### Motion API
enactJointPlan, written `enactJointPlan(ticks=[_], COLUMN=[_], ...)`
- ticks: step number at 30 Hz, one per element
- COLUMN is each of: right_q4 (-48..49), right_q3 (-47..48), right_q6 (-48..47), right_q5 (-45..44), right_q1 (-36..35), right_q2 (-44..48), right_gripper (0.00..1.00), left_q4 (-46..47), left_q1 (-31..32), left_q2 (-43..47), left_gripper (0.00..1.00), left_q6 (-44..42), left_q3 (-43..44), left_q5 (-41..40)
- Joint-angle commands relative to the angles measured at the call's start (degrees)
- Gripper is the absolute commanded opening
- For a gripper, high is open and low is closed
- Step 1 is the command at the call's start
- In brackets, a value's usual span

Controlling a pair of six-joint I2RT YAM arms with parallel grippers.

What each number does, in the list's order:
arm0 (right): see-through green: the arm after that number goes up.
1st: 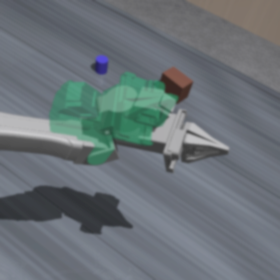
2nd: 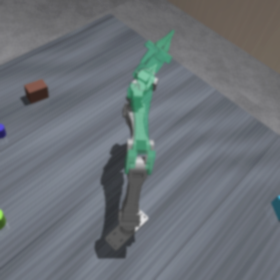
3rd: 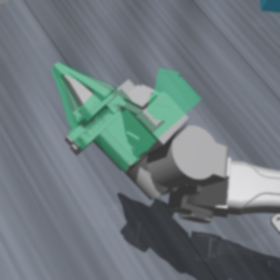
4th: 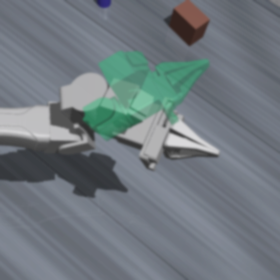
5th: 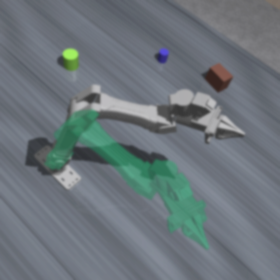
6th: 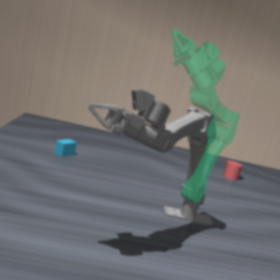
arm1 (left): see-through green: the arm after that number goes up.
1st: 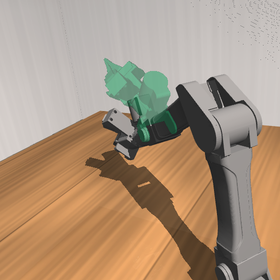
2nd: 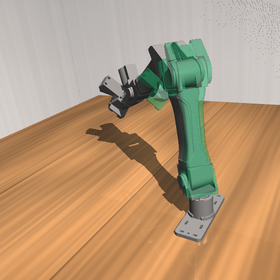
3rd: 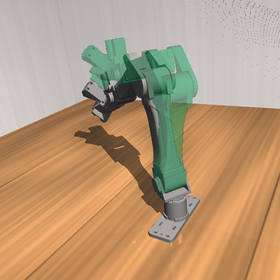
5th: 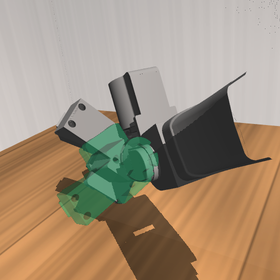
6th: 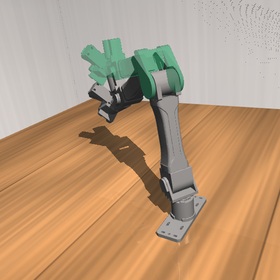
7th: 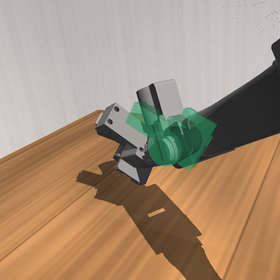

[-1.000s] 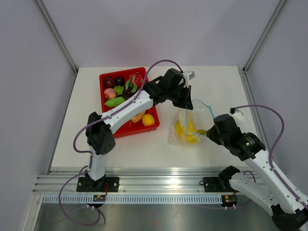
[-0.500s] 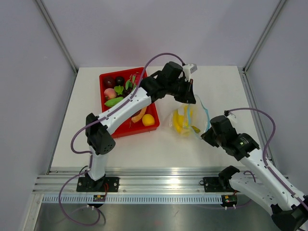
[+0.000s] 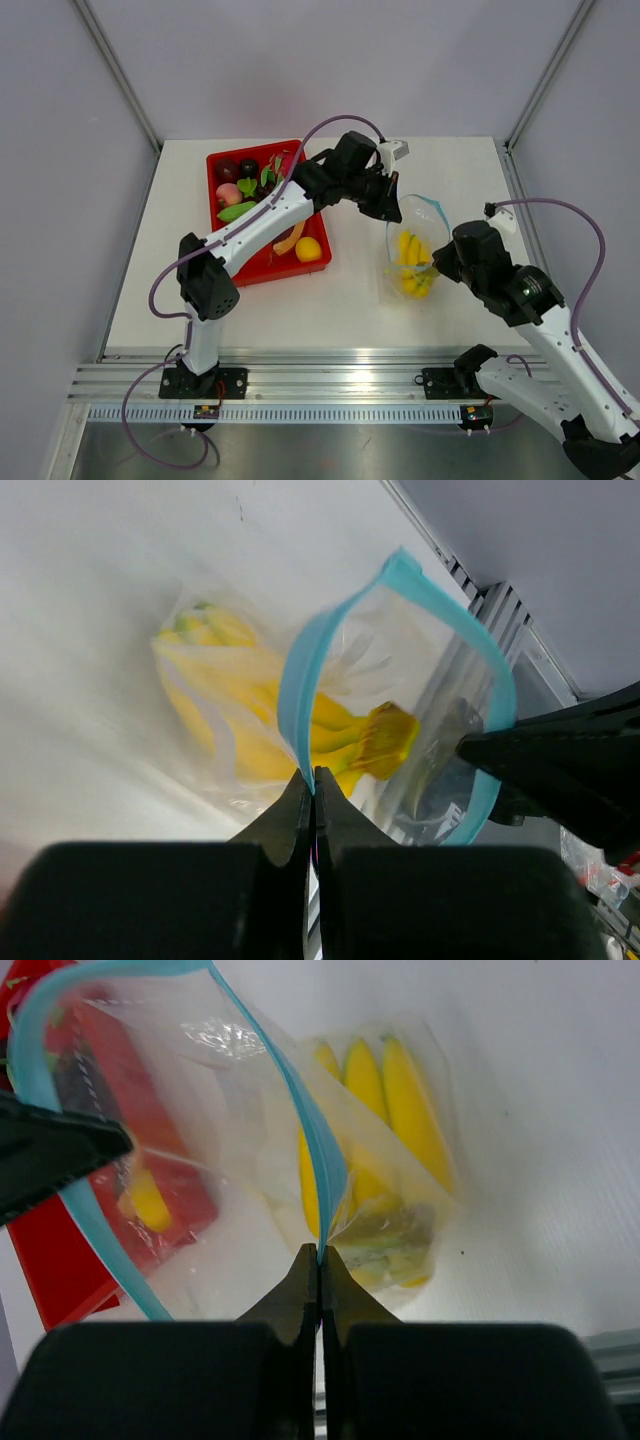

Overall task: Place the food in the zip-top bag and seal the zipper
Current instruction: Adjust the zipper food storage bag at the center of the board, then pick up the fake fruit from the bin.

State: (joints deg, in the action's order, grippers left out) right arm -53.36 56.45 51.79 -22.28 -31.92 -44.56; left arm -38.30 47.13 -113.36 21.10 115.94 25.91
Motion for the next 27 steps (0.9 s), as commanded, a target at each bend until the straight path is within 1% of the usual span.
enactJointPlan(ticks=[1,3,4,5,6,8,10,11,14,18,20,21,22,24,25,26,27], right_q4=[1.1,1.1,1.4,1.9,2.2,3.1,3.7,4.0,5.0,6.3,6.7,6.7,6.8,7.0,7.0,7.0,7.1], right_q3=[7.2,10.0,10.6,11.0,11.4,11.1,9.9,9.5,7.8,6.8,6.8,6.8,6.8,6.8,6.8,6.7,6.7], right_q6=[-6.8,-8.0,-9.1,-9.5,-9.9,-10.0,-10.0,-9.9,-9.4,-9.3,-9.3,-9.3,-9.3,-9.3,-9.3,-9.3,-9.3], right_q5=[-6.5,-7.0,-6.9,-6.8,-6.6,-6.1,-5.3,-5.1,-3.9,-2.7,-2.4,-2.3,-2.2,-2.1,-2.0,-1.9,-1.7], right_q1=[0.0,-0.1,0.0,0.0,0.0,0.0,0.0,0.0,0.0,0.0,0.0,0.0,-0.1,0.0,0.0,0.0,0.0], right_q2=[-5.2,-7.1,-8.4,-8.9,-9.2,-9.8,-10.1,-10.2,-10.3,-10.3,-10.6,-10.6,-10.7,-10.6,-10.6,-10.6,-10.6], right_gripper=[0.00,0.00,0.00,0.00,0.00,0.00,0.00,0.00,0.00,0.00,0.00,0.00,0.00,0.00,0.00,0.00,0.00], left_q4=[0.8,0.4,0.2,0.2,0.1,-0.6,-0.9,-1.2,-2.8,-5.1,-6.2,-6.2,-6.1,-5.5,-5.5,-5.6,-5.7], left_q1=[-0.3,-0.5,-0.6,-0.9,-1.0,-1.3,-1.4,-1.5,-2.0,-3.9,-6.2,-7.0,-9.1,-11.4,-13.7,-15.0,-16.0], left_q2=[2.7,3.1,3.1,3.1,3.0,2.6,2.5,2.6,3.2,5.7,7.2,9.3,10.5,14.2,15.3,16.1,17.0], left_gripper=[0.00,0.00,0.10,0.16,0.18,0.28,0.44,0.57,0.69,0.70,0.71,0.72,0.72,0.72,0.72,0.73,0.73], left_q6=[-1.1,-1.0,-0.9,-0.7,-0.6,-0.6,-0.5,-0.5,-0.8,-0.3,0.3,0.9,1.5,3.1,3.9,4.6,5.3], left_q3=[-0.3,-0.4,-0.3,-0.3,-0.3,-0.1,0.0,0.1,0.7,1.4,0.5,-0.5,-1.5,-5.8,-7.2,-10.5,-11.8], left_q5=[3.5,2.4,1.9,1.9,1.9,2.1,2.2,2.2,1.8,0.3,-0.1,-0.2,-0.9,-1.9,-4.3,-5.9,-7.6])
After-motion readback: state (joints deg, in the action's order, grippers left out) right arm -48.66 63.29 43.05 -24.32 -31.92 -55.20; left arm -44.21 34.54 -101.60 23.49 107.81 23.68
